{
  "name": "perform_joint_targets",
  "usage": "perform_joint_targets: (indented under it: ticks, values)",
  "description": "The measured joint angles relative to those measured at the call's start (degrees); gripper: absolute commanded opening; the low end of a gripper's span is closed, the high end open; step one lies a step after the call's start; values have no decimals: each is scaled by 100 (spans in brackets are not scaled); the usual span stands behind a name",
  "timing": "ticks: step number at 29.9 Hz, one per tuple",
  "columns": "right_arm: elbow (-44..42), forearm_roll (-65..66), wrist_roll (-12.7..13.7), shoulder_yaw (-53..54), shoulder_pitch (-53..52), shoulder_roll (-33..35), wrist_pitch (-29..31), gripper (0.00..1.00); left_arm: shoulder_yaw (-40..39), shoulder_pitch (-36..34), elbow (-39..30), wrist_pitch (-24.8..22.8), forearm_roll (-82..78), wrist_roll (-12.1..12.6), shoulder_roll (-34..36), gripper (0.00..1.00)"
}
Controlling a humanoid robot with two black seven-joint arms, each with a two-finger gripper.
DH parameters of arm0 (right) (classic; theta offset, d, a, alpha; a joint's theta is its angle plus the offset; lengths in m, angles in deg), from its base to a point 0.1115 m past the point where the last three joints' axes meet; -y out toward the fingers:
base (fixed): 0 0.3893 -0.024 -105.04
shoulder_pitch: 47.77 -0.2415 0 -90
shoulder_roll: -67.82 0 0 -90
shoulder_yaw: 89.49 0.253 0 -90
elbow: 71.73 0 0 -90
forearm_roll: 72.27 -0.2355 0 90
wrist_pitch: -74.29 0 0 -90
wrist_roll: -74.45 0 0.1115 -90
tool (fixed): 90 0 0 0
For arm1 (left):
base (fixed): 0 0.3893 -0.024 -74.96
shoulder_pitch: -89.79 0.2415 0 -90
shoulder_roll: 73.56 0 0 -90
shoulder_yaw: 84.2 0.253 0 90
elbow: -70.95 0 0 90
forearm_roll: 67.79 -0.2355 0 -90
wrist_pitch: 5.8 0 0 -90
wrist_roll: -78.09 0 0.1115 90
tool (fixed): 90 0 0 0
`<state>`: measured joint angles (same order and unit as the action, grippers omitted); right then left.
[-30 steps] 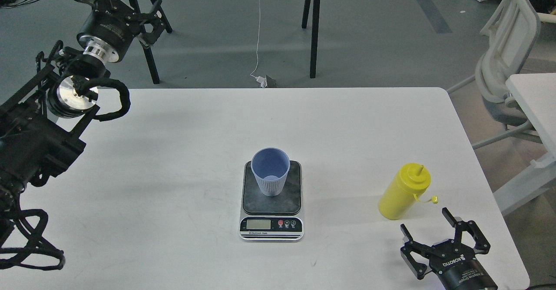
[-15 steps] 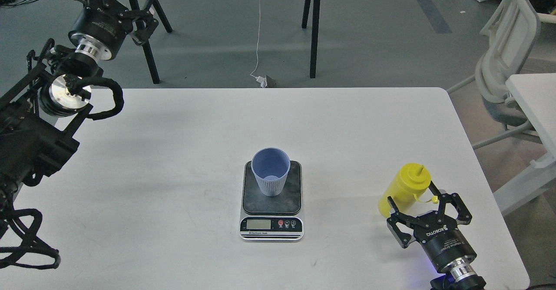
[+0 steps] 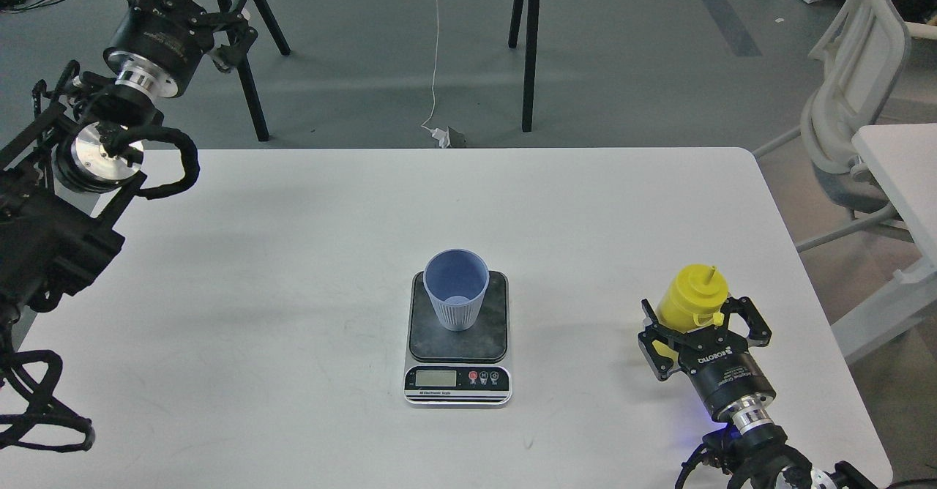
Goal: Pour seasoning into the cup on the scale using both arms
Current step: 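Grasp the yellow bottle with the right gripper and lift, then swing the bottle upside down over the blue cup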
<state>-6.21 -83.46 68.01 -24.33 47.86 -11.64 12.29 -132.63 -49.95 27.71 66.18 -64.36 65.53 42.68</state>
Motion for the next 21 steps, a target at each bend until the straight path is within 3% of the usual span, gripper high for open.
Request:
perform_joint_targets:
  ticks: [2, 3, 9, 13, 21]
  values:
    - [-1, -1, -5, 10, -13, -20, 0, 39, 0, 0, 0, 0, 0, 0, 31, 100]
    - [-1, -2, -6, 16, -14, -27, 0, 38, 0, 0, 0, 0, 0, 0, 45, 100]
    - [249, 1, -8, 54, -98, -14, 0, 36, -7, 0, -14, 7, 7, -3, 98, 100]
    - [648, 283, -8, 271, -354, 350, 0, 36, -94, 0, -39, 7, 9, -10, 140, 100]
    - [1130, 2511, -9, 987, -1389, 933, 0, 34, -126, 12, -44, -6, 10, -10, 137, 100]
